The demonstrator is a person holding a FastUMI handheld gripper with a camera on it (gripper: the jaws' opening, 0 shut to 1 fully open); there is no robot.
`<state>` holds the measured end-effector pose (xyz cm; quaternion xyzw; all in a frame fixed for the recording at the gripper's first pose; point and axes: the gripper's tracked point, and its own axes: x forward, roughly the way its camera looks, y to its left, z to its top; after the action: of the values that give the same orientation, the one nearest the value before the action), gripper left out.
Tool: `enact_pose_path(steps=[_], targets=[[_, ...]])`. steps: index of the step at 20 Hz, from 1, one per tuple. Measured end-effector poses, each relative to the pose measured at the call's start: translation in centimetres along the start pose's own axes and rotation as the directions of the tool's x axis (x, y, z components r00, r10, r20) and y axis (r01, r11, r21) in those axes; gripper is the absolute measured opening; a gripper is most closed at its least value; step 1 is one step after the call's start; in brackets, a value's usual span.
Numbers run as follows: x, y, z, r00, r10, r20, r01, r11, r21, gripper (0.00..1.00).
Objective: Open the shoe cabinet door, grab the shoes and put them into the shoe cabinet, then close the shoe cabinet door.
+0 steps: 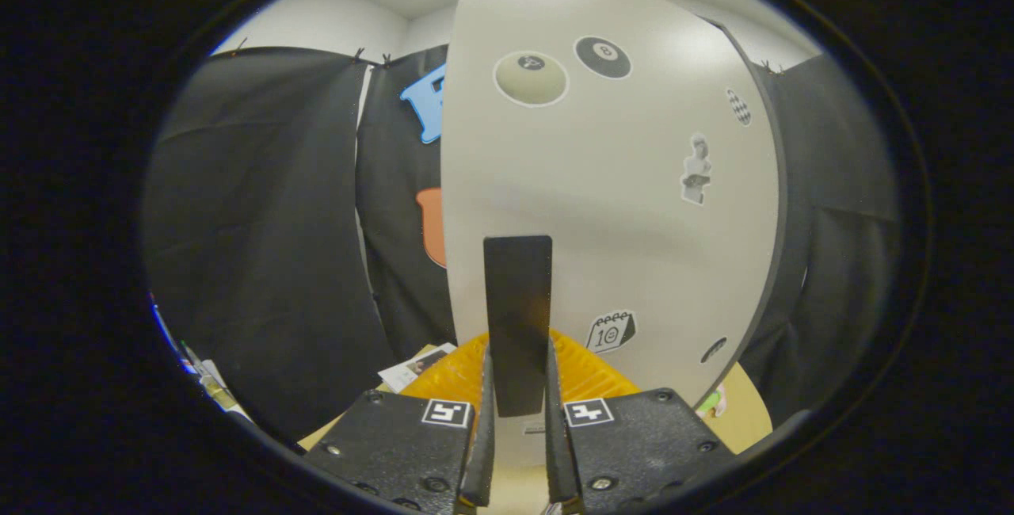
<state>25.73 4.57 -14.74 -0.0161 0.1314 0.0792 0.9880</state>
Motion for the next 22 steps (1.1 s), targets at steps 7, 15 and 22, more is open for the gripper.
enact_pose_path(steps=[7,15,22], targets=[[-2.1,-1.4,-0.5,0.999,0.038,0.015,-0.039,0.999,0.029,0.28],[-4.6,-4.7,-1.0,0.999,0.048,-0.001,-0.048,0.999,0.001,0.27],[-5.7,-10.5,0.0,0.990,-0.129,0.051,0.132,0.989,-0.066,0.21]])
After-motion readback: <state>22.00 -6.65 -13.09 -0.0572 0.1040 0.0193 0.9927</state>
